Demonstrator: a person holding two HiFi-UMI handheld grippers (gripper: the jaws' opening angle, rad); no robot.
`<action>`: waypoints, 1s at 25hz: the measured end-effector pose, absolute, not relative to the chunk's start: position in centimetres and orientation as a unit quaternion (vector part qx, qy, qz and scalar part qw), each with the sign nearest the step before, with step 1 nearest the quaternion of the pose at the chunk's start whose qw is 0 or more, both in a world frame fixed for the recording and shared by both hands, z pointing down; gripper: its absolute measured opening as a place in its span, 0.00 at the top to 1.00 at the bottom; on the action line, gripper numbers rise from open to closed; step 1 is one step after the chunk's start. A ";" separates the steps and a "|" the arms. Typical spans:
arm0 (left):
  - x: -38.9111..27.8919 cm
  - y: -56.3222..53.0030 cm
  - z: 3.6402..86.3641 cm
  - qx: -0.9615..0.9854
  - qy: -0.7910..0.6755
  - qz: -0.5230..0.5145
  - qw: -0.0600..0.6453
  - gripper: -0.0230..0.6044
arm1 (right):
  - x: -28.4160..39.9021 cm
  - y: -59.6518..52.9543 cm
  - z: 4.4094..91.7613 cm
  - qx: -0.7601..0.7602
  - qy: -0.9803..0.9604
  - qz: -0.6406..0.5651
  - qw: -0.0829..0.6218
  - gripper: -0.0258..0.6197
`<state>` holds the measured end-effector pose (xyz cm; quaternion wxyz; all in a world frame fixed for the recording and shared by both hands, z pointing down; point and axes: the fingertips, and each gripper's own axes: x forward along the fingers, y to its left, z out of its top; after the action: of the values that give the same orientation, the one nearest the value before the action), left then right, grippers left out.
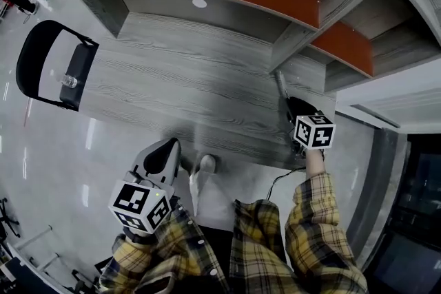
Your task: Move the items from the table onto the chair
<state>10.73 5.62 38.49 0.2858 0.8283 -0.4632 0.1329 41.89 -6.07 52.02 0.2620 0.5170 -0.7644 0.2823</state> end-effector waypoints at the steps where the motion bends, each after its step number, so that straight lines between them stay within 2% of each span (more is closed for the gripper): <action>1: 10.6 5.5 38.3 0.829 -0.464 0.126 0.285 0.96 | 41.3 -5.8 51.0 0.517 -0.767 0.281 0.256 0.87; 7: 7.9 5.0 37.4 0.826 -0.478 0.093 0.285 0.96 | 36.0 -3.4 46.2 0.495 -0.789 0.274 0.240 0.87; 13: 1.2 3.8 37.0 0.816 -0.500 0.062 0.284 0.96 | 26.9 -1.9 43.4 0.456 -0.816 0.266 0.235 0.86; 19: -10.5 1.6 38.0 0.808 -0.517 0.068 0.276 0.96 | 14.4 -2.2 43.0 0.432 -0.827 0.264 0.244 0.87; 25: -25.2 -0.9 38.5 0.797 -0.528 0.061 0.288 0.96 | -1.7 -3.8 44.0 0.420 -0.831 0.280 0.235 0.86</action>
<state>-25.23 -0.89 38.49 0.2883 0.7967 -0.5276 0.0610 -1.71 -3.80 43.98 0.2353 0.4203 -0.8306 0.2795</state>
